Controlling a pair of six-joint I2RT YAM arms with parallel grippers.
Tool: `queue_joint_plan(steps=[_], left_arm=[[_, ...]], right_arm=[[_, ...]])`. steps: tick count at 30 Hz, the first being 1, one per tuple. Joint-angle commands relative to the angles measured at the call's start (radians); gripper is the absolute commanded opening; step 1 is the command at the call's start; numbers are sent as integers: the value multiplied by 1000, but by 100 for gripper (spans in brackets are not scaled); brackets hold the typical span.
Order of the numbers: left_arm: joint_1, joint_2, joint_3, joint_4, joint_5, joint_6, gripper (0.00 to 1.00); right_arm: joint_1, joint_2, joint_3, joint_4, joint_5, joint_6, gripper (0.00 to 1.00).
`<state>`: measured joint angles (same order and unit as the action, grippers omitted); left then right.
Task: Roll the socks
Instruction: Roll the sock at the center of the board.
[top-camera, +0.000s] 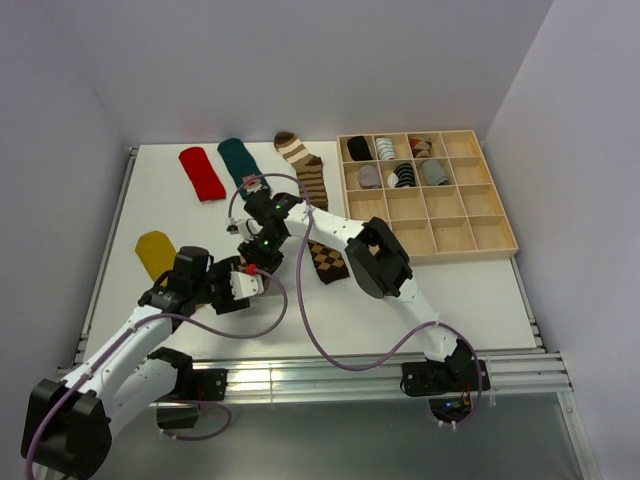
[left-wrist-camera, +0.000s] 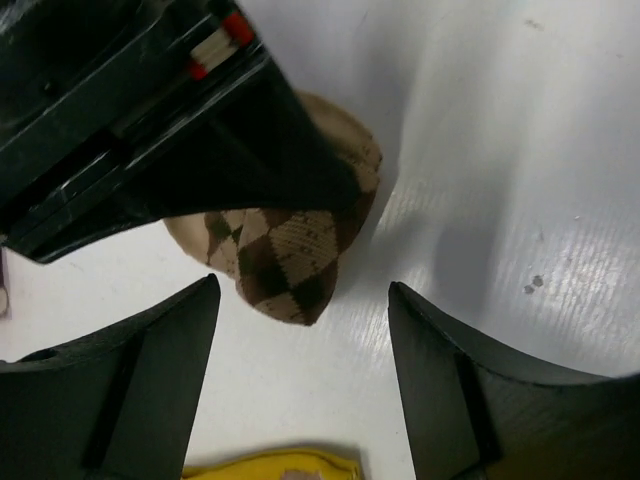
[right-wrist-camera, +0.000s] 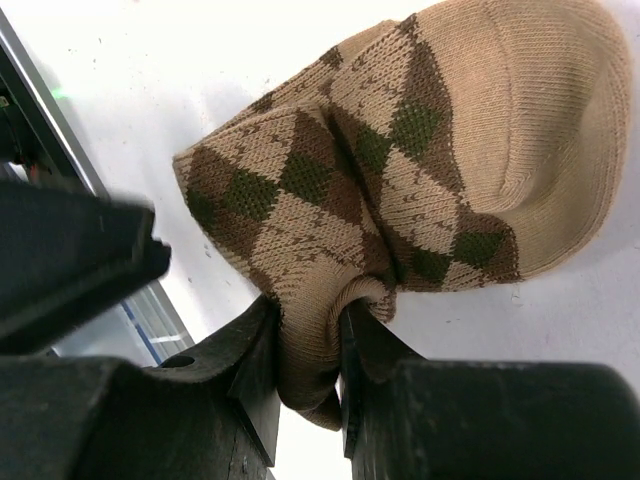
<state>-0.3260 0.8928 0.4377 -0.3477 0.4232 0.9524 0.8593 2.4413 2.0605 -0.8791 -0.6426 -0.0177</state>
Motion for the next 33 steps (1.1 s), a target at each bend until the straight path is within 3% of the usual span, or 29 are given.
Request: queue_joint_plan(steps=[1, 4, 6, 13, 21, 24, 30, 31, 33], left_arm=[[-41, -45, -33, 105, 11, 23, 74], [-61, -22, -50, 124, 22, 45, 74], [-73, 1, -71, 169, 8, 49, 80], [-91, 72, -122, 335, -46, 59, 76], [-91, 193, -117, 415, -83, 63, 71], [-91, 239, -94, 386, -70, 66, 65], [-88, 334, 30, 239, -2, 57, 38], [-88, 353, 53, 190, 11, 48, 27], [-77, 409, 114, 139, 54, 37, 17]], right_arm=[[-9, 99, -17, -100, 149, -44, 13], [-9, 96, -26, -90, 147, -42, 13], [-9, 97, -26, -90, 146, -42, 13], [-9, 90, -40, -86, 138, -47, 13], [-9, 81, -68, -66, 123, -54, 15], [-13, 78, -74, -64, 121, -57, 17], [-17, 55, -100, -35, 147, -54, 30], [-16, 45, -120, -14, 159, -48, 37], [-23, 6, -155, 28, 185, -21, 41]])
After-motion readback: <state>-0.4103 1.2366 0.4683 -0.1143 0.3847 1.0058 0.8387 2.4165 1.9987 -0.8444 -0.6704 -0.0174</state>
